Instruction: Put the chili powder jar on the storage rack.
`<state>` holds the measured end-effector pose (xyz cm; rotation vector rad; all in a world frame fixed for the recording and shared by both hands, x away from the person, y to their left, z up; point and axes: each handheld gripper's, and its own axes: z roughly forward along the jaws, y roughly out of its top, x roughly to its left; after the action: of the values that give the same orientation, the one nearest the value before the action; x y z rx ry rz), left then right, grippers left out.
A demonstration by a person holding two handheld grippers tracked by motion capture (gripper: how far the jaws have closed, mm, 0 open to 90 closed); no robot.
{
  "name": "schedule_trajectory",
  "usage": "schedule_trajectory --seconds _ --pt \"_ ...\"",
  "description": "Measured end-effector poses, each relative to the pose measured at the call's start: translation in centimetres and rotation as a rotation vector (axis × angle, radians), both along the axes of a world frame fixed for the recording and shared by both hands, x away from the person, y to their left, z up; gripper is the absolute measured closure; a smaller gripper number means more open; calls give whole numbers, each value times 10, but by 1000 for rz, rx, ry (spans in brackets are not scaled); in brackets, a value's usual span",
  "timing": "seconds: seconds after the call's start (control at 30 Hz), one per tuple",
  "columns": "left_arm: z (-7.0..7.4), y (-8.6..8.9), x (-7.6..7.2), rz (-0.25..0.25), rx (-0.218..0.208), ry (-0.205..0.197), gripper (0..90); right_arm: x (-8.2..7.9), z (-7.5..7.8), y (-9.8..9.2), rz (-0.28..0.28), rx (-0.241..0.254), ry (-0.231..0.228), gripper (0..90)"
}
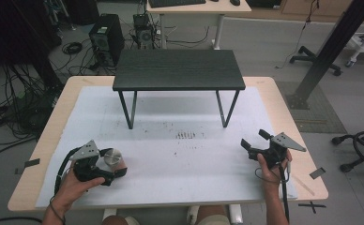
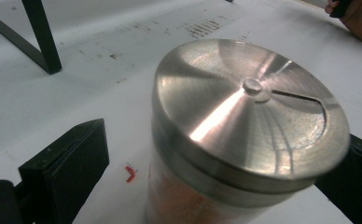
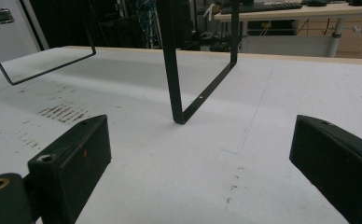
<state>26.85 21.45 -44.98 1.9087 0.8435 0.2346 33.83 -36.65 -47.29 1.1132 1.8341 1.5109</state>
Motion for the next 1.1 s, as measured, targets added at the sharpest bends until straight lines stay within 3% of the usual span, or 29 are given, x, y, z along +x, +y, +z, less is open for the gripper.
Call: schedule_trajectory --seconds 0.57,0.67,0.73,0.87,1.1 --pt "-3 1 0 8 4 -9 84 0 0 0 1 -3 2 54" --pt "-4 1 -1 4 11 -17 180 0 0 0 1 -3 2 55" --pt "-5 1 -2 4 23 -32 309 0 0 0 0 -3 3 54" --pt "-6 -2 -5 -9 33 -61 398 0 0 0 1 -3 2 55" --pt "-6 -1 -5 -7 46 -71 420 0 0 0 1 -4 3 55"
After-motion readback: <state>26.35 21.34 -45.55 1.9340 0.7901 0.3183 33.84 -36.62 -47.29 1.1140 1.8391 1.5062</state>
